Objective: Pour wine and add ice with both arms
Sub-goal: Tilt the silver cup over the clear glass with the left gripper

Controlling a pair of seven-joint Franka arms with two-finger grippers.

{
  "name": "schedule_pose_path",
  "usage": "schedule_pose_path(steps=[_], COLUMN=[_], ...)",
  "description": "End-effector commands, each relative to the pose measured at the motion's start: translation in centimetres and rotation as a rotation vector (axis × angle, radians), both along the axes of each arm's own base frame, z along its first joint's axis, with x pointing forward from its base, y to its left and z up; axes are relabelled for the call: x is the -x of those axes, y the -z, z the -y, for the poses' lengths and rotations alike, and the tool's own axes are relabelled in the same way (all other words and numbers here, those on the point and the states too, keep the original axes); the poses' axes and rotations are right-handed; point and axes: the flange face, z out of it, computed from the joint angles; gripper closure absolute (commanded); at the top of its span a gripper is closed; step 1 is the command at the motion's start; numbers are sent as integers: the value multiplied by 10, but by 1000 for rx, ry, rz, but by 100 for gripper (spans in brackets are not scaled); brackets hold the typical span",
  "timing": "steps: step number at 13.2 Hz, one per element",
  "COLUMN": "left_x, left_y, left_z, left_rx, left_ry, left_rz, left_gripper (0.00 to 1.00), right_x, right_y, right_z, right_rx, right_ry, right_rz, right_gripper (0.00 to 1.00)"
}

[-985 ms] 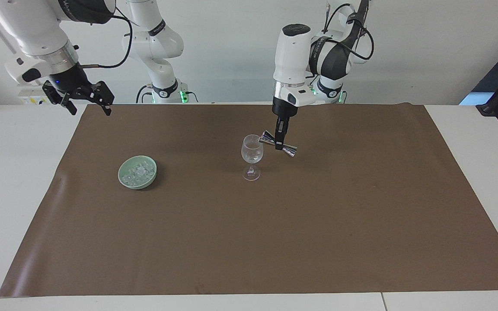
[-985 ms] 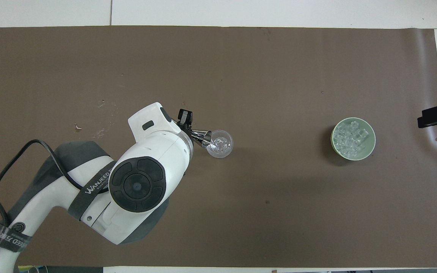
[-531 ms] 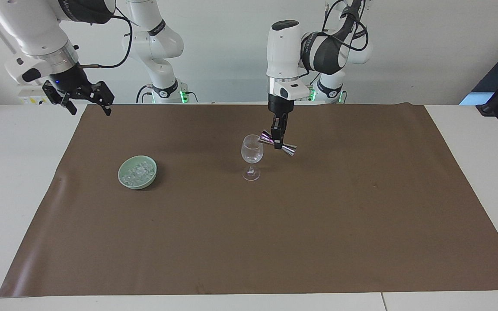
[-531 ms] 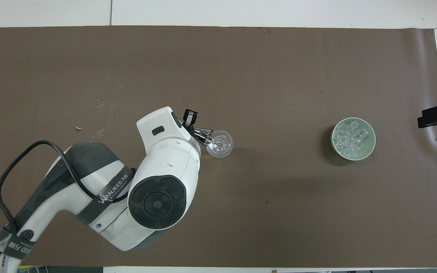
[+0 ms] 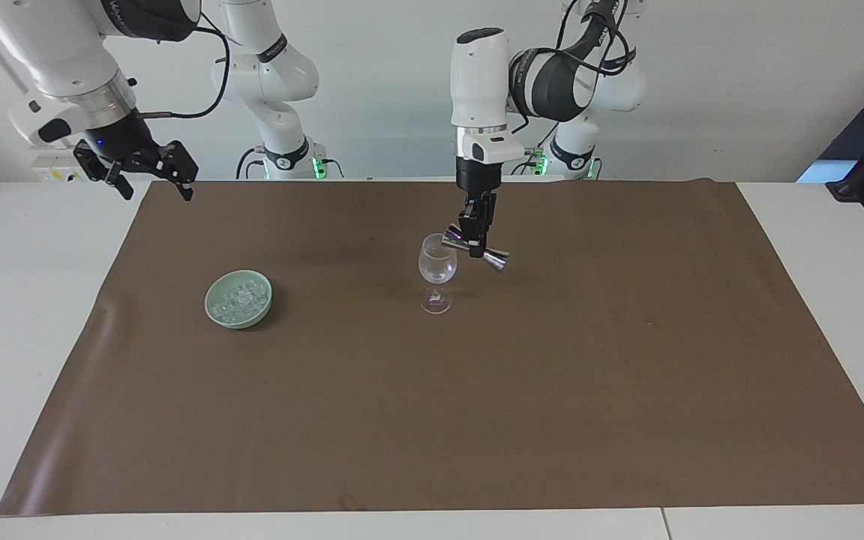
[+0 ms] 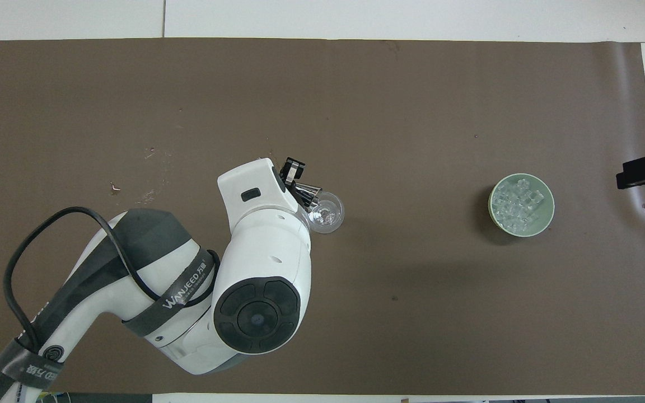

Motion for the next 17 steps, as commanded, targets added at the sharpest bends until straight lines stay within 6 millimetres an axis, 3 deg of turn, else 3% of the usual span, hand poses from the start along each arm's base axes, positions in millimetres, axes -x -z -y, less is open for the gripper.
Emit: schedule_pose_path(steps=[1,7,14,17], left_x=[2,25,19,12], left_y=[-3,4,2,-2], left_z=[9,25,23,14], left_rx=[-63,-170,-167,-72], left_ry=[18,67,26,-28], left_rz=[43,60,58,-25], left_gripper=[100,100,100,100], right_x=[4,4,13,21], right_y=[-1,-1,7,30], right_z=[1,6,11,3], right_rx=[-10,-10,-16,-20], right_ry=[-9,3,0,-11], right_rz=[5,6,-29,-1], right_gripper=[0,0,0,0])
